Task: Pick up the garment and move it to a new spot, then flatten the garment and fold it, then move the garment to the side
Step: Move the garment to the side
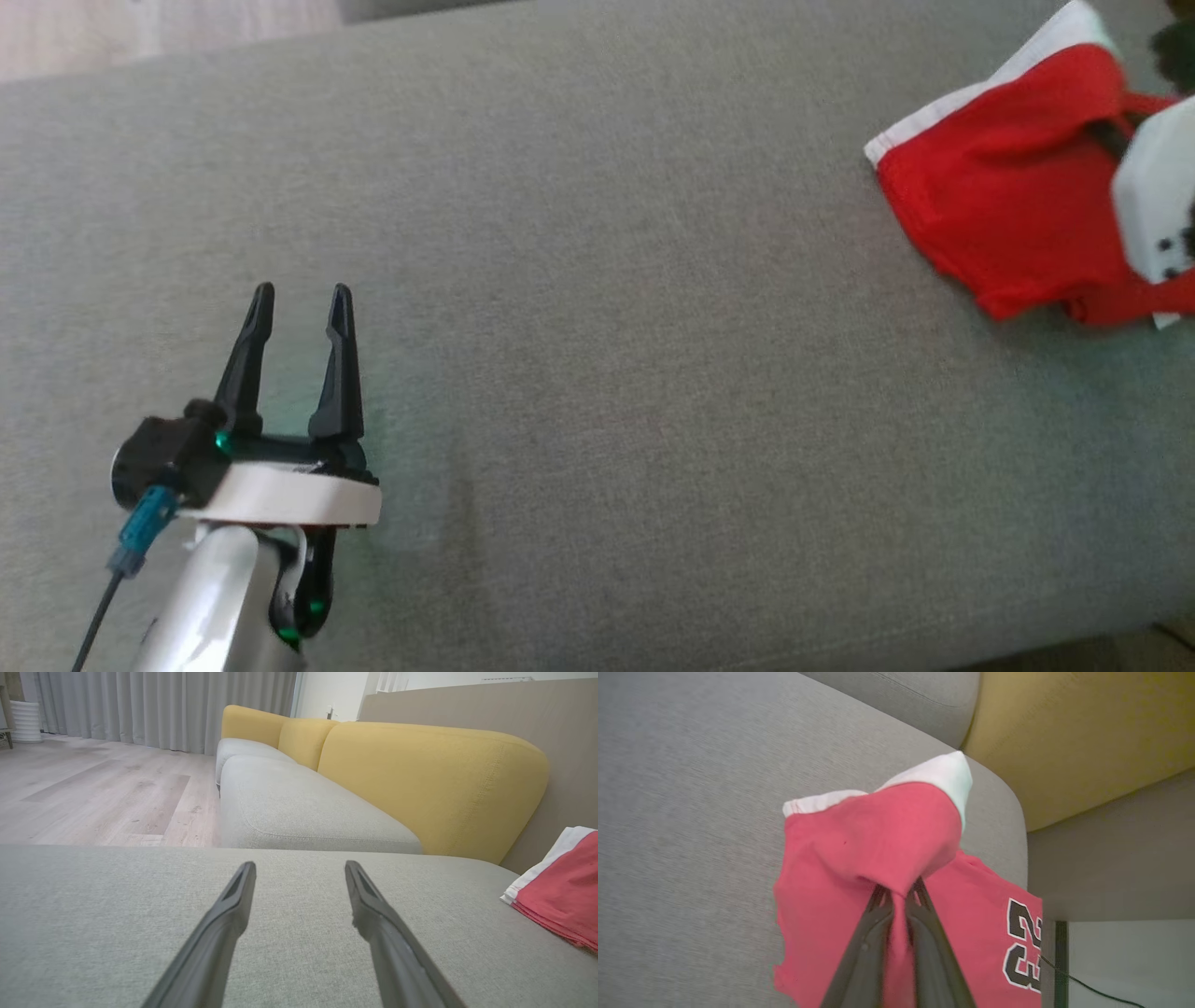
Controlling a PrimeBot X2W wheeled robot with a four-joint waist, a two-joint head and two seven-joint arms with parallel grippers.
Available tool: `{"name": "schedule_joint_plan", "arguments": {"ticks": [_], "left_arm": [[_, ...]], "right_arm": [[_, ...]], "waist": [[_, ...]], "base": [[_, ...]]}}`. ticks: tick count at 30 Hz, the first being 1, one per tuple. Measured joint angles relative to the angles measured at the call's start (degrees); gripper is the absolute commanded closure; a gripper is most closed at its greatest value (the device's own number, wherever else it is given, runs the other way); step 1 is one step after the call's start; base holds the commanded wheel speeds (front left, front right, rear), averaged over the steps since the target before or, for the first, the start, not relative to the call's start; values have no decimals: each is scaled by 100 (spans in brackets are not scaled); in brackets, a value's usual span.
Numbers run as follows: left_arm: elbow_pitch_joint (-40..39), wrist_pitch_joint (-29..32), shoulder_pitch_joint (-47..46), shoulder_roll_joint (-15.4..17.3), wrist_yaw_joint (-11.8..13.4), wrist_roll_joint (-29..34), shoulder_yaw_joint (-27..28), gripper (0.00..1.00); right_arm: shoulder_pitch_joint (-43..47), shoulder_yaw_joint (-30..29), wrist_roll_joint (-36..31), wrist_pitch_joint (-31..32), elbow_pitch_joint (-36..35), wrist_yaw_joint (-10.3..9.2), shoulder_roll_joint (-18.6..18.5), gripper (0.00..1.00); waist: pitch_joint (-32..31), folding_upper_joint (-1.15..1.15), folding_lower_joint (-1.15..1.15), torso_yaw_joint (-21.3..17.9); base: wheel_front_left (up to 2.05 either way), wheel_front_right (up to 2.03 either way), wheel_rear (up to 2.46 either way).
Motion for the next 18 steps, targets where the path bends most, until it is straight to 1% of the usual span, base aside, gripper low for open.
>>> {"name": "schedule_joint_plan", "arguments": {"ticks": [3, 6, 9, 14, 18], "left_arm": [[-69, 1, -30, 31, -1, 7, -4, 0], [-102, 23, -86, 85, -2, 45, -15, 0], [-192, 49, -224, 140, -2, 46, -19, 0], [-312, 103, -402, 220, 0, 94, -11, 0], [-353, 154, -468, 275, 0, 94, -20, 0]], "right_arm": [[-74, 30, -87, -354, 141, 0, -171, 100], [-141, -46, -298, -659, 448, 0, -291, 100], [-229, -187, -590, -815, 786, 1, -393, 100], [-353, -510, -1049, -928, 1136, 1, -368, 100], [-357, -809, -1572, -1145, 1347, 1, -280, 100]], "waist": [[178, 0, 0, -89], [379, 0, 0, -150], [575, 0, 1, -196], [833, 0, 1, -308], [968, 0, 1, -393]], "base": [[0, 0, 0], [0, 0, 0], [0, 0, 0], [0, 0, 0], [0, 0, 0]]}}
